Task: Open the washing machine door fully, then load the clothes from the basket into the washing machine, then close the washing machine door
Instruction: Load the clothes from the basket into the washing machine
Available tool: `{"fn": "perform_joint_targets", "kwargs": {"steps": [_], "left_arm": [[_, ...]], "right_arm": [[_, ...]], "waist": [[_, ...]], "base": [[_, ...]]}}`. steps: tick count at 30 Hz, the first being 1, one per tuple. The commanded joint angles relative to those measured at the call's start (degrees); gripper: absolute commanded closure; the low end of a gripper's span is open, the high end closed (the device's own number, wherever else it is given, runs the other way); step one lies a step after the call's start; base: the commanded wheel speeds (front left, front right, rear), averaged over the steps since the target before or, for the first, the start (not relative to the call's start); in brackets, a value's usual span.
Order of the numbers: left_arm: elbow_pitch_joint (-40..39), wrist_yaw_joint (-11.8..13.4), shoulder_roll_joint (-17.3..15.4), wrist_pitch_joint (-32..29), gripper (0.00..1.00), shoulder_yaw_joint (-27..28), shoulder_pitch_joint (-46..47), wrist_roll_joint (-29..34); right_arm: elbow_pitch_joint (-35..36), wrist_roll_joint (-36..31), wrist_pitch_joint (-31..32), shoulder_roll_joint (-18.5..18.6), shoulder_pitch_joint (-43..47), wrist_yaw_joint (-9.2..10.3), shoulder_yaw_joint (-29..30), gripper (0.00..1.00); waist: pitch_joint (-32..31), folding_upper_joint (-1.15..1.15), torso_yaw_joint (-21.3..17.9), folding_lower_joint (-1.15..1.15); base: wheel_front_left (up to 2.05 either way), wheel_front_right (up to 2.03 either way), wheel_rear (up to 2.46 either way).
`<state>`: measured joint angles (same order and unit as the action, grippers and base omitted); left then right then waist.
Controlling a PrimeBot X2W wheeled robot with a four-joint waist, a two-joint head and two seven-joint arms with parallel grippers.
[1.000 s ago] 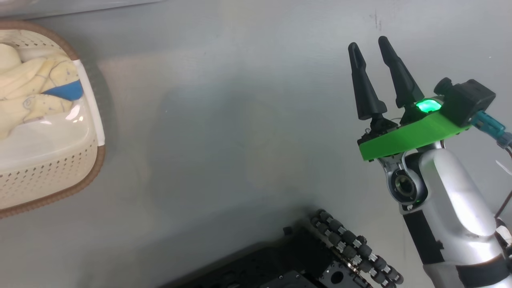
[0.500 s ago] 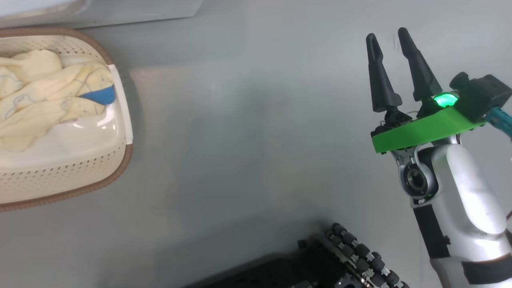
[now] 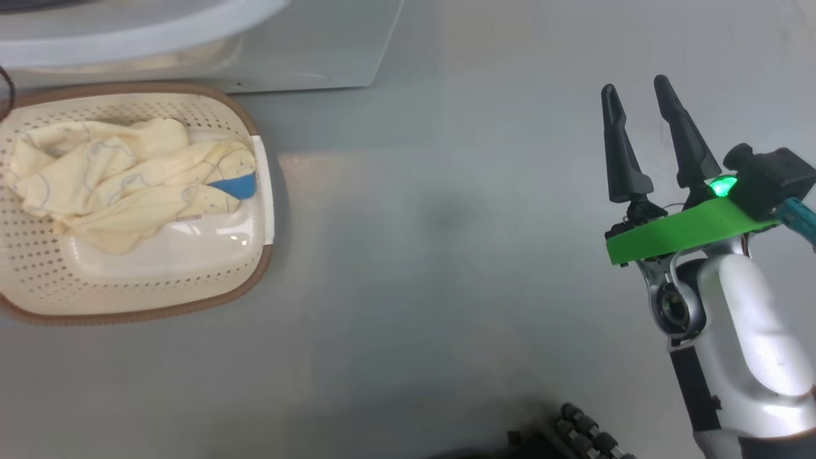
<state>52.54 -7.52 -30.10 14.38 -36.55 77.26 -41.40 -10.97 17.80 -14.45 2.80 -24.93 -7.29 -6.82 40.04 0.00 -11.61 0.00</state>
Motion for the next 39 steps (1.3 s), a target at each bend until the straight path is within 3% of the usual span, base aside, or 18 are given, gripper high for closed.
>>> {"fn": "perform_joint_targets", "kwargs": {"steps": [1, 21, 33, 39], "left_arm": [[-2.7, 0.0, -2.6, 0.6, 0.0, 1.9, -1.6, -0.1], [-24.7, 3.1, 1.3, 0.6, 0.0, 14.5, -39.4, 6.1], [-35.6, 5.8, 8.6, 0.6, 0.0, 22.1, -57.4, 10.6], [-38.9, 5.9, 13.2, 0.6, 0.0, 25.6, -64.7, 14.0]], "right_arm": [[1.7, -0.9, -0.5, 0.1, 2.0, -0.2, -0.4, 0.0], [-1.0, -2.7, -0.5, 1.6, 8.2, -0.2, 0.2, 0.0], [-1.5, -2.2, -0.5, 2.8, 13.2, -0.2, -0.9, 0.0], [-1.9, -1.8, -0.5, 2.9, 15.7, -0.2, -1.9, 0.0]], "waist": [[-3.2, 0.0, 2.1, 0.0], [-22.5, 0.0, 8.0, 0.0], [-31.6, 0.0, 11.2, 0.0], [-35.6, 0.0, 12.4, 0.0]], "base": [[0.0, 0.0, 0.0], [0.0, 0.0, 0.0], [0.0, 0.0, 0.0], [0.0, 0.0, 0.0]]}}
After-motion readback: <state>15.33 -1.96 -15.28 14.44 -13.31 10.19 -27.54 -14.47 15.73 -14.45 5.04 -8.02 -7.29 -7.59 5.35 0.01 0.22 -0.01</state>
